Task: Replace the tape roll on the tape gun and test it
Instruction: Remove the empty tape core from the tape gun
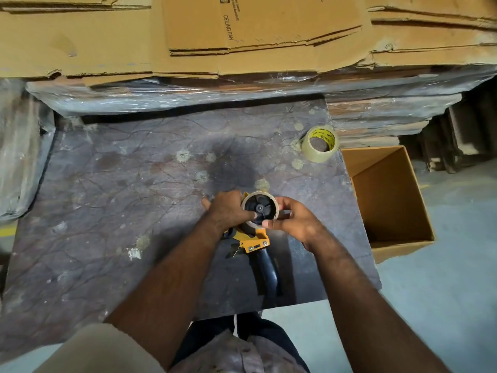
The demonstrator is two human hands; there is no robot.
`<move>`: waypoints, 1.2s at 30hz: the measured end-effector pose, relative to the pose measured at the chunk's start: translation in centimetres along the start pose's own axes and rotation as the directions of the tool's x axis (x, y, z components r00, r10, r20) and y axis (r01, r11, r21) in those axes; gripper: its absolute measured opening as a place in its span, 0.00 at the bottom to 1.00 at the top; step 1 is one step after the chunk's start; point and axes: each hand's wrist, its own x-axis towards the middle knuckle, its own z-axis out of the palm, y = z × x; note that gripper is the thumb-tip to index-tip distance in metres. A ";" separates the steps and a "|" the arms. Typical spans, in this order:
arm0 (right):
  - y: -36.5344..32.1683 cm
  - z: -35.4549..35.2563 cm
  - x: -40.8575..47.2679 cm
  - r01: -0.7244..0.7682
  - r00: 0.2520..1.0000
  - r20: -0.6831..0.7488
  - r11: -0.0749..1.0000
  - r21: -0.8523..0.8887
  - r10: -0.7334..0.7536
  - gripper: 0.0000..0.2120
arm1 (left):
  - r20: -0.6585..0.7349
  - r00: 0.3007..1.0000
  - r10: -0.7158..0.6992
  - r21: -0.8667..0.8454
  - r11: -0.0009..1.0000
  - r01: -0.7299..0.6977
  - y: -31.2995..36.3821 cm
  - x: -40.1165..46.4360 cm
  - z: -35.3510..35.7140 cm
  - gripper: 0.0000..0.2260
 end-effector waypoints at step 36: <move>-2.9 0.8 -2.5 0.065 0.995 -0.083 0.983 0.173 -0.052 0.32 | 0.076 0.974 0.215 -0.472 0.868 -0.154 -0.8 -2.8 -5.1 0.14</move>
